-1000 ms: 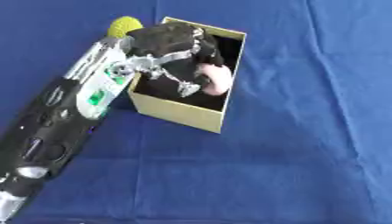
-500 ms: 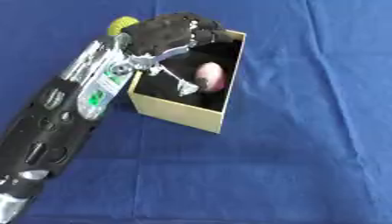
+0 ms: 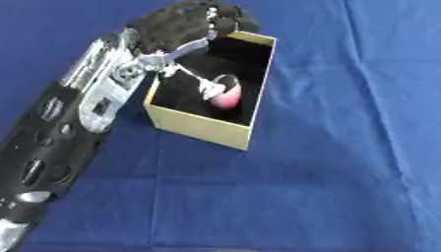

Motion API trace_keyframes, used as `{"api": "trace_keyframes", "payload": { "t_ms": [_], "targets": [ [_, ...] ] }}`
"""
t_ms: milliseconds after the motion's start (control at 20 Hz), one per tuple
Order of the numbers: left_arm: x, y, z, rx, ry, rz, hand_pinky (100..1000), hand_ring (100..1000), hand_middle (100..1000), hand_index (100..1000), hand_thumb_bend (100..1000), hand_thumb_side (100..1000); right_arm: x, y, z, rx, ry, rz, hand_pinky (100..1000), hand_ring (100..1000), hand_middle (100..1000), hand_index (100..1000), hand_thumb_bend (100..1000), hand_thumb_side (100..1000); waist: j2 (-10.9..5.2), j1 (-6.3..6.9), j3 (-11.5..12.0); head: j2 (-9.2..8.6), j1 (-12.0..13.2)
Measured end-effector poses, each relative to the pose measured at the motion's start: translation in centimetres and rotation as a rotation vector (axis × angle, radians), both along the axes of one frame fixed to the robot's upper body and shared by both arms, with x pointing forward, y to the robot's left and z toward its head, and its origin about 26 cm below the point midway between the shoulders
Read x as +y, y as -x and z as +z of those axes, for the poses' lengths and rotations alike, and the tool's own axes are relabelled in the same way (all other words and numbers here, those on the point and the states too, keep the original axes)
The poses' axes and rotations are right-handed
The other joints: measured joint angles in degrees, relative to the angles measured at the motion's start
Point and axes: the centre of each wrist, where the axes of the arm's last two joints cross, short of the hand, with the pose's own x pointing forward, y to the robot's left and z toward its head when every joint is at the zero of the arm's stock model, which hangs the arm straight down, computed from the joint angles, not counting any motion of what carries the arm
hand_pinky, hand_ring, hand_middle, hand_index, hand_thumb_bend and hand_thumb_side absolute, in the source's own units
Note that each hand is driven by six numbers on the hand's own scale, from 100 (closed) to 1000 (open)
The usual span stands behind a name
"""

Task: Pick up objects on the table and place them in the box.

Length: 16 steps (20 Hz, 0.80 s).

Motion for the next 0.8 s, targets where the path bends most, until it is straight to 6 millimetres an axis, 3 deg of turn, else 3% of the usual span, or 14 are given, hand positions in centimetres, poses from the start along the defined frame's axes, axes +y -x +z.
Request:
{"api": "trace_keyframes", "payload": {
  "t_ms": [100,150,300,450,800],
  "targets": [
    [0.4,0.1,0.4,0.007,0.018,0.005,897,869,835,945,222,267,0.0,0.0,0.0,-0.001,-0.001,0.000,933,895,446,820,100,523,0.00,0.00,0.0,0.00,0.0],
    [0.5,0.1,0.5,0.011,0.025,0.007,889,868,830,934,221,225,0.0,0.0,0.0,-0.001,-0.001,0.000,931,894,446,819,100,523,0.00,0.00,0.0,0.00,-0.1],
    [1.9,-0.6,0.8,0.019,0.047,0.065,892,875,836,932,241,252,-0.3,0.4,-0.4,0.010,-0.001,-0.017,932,894,444,819,100,523,-0.43,0.29,1.8,0.03,-2.0],
    [5.1,-2.5,1.6,0.029,0.056,0.194,892,882,840,934,274,295,-0.4,0.5,-0.5,0.009,0.000,-0.028,933,895,441,818,100,523,-0.47,0.29,1.5,0.05,-3.0],
    [14.0,-5.7,3.9,0.065,0.102,0.414,890,884,839,929,263,257,-0.3,0.4,-0.6,0.009,0.010,-0.030,933,895,437,817,100,524,0.13,0.17,-0.4,0.03,-2.6]
  ]
}}
